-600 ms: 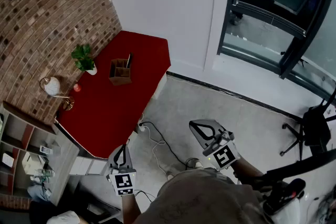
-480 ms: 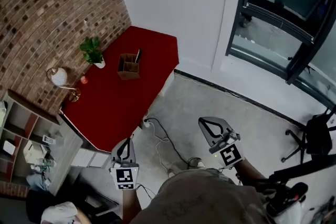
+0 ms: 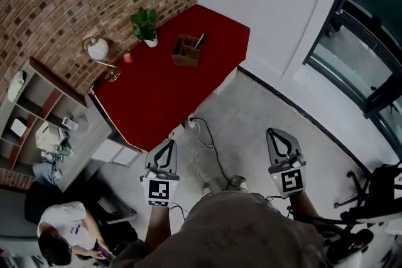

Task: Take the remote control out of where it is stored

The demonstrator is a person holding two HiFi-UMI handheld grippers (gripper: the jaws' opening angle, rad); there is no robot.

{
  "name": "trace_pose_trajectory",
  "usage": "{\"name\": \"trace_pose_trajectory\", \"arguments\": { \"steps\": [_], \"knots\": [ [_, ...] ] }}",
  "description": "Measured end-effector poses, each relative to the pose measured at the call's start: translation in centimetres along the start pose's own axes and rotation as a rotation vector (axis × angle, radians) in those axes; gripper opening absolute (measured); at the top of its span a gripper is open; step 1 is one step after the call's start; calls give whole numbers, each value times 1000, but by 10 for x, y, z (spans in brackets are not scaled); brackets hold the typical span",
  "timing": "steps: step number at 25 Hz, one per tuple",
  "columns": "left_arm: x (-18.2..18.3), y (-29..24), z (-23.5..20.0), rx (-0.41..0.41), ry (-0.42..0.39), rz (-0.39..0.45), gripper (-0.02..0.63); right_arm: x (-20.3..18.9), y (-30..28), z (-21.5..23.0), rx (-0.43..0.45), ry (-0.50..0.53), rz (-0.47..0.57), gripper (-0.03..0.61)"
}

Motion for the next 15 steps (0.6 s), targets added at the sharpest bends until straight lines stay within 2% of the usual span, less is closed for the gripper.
{"name": "trace_pose_trajectory", "arguments": {
  "steps": [15],
  "knots": [
    [11, -15, 15, -7, -1, -11, -2, -6, 8, 18, 0, 4, 21, 12]
  ]
}}
Point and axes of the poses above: the fingertips, and each gripper's own axes: y backward along the fingers, z to its right, x out of its top, the point moved 8 cm from there along y, backward along the fingers, and after that the axes turned 15 degrees about x, right-handed, at the moved point
